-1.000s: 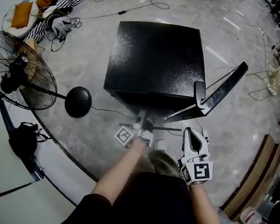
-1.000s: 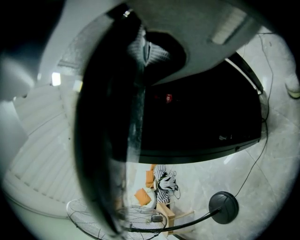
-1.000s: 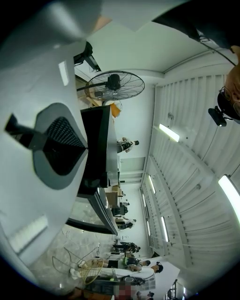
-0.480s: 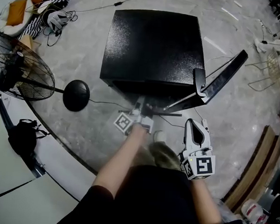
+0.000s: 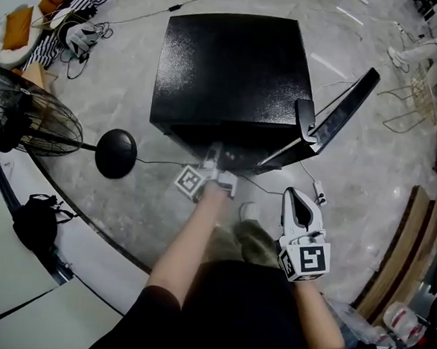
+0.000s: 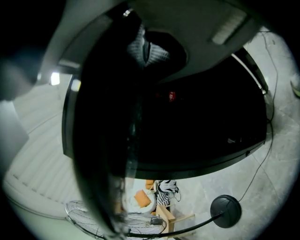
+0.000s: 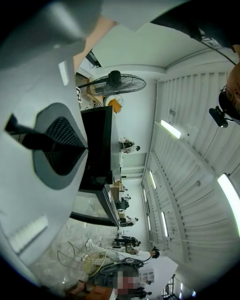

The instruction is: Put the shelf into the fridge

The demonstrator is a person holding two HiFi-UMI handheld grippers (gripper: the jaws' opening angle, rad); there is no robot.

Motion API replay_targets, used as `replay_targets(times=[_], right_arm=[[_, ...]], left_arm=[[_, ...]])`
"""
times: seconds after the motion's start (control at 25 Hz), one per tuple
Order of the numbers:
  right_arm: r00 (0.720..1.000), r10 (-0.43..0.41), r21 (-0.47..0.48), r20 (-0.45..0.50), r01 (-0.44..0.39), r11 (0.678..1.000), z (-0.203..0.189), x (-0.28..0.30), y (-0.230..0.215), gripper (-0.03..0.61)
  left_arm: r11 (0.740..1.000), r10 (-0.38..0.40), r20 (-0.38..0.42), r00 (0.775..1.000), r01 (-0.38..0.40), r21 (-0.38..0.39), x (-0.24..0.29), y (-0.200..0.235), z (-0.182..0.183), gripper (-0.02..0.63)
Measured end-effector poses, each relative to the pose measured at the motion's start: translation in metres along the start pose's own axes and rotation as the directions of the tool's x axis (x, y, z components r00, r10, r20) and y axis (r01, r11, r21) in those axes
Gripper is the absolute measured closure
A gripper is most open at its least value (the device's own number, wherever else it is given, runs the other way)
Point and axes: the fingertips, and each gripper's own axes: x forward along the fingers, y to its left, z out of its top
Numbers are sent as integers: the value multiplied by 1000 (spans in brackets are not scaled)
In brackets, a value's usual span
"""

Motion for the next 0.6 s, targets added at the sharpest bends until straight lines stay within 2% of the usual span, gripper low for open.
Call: replay_targets(times=[0.32, 0.6], right_arm=[[1000, -17, -10, -6, 17, 1000, -6, 1, 2, 578], [1000, 4, 4, -12, -4, 1000, -12, 20, 25, 578]], left_arm=[[1000, -14, -20, 1000, 14, 7, 15, -1, 4, 594], [999, -36, -22, 999, 37, 9, 21, 0, 6, 594]])
